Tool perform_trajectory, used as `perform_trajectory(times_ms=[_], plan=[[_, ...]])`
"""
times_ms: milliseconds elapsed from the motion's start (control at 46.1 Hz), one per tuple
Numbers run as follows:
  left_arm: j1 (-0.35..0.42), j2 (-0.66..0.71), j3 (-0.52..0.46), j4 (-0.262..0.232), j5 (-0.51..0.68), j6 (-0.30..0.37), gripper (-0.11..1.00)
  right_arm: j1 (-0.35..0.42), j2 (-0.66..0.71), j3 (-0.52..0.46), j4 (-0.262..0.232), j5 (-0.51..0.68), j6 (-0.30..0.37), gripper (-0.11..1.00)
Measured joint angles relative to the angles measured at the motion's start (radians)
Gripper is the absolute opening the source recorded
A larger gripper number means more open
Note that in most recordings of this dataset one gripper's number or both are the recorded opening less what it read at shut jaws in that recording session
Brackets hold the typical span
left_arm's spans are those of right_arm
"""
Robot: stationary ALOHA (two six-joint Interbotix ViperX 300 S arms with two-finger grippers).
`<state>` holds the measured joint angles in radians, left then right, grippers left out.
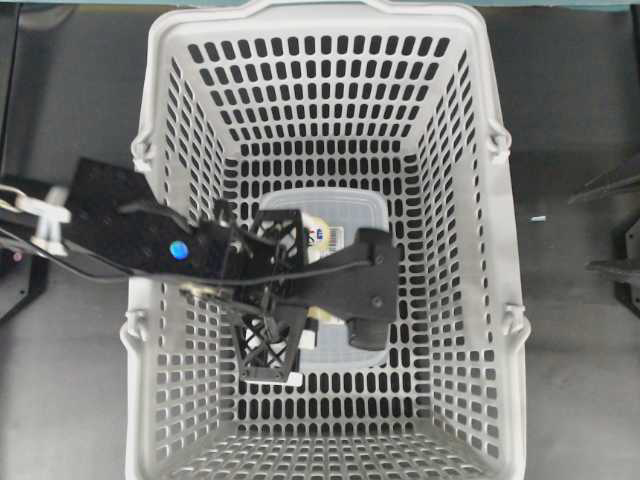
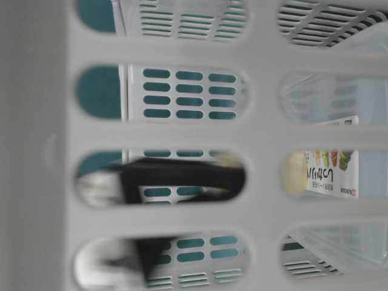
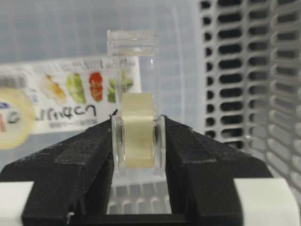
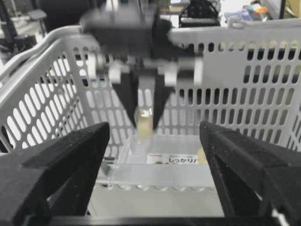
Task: Pick up the tape dispenser from the shopping basket with the left arm.
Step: 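Lift the held tape dispenser upward with the left gripper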
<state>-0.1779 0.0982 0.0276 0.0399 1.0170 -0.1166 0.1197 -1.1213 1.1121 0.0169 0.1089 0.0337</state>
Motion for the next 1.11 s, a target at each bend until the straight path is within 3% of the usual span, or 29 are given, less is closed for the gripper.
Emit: perform_trajectory(times_ms=[65,195,412,759,1106], plan=[[0.002,-0.011,-0.063,0.000,0.048,0.006,0.28,0.000,-0.002,0.000,0.000,-0.002,0.000,0.74],[0.003,-0.021,-0.278,0.000,0.212,0.029,0.28,0.000,-0.003,0.002,0.000,0.000,0.000,0.74],[0.005,-0.002,-0.491,0.002,0.380,0.052,0.28,-0.005,-0.003,0.005,0.000,-0.003,0.000,0.74],[0.029,0.014,-0.509,0.002,0.407,0.048,0.28,-0.005,-0.003,0.008,0.000,-0.006,0.000,0.74],[0.031,0.014,-0.416,0.002,0.399,0.038,0.28,-0.005,-0.003,0.008,0.000,-0.012,0.000,0.74]])
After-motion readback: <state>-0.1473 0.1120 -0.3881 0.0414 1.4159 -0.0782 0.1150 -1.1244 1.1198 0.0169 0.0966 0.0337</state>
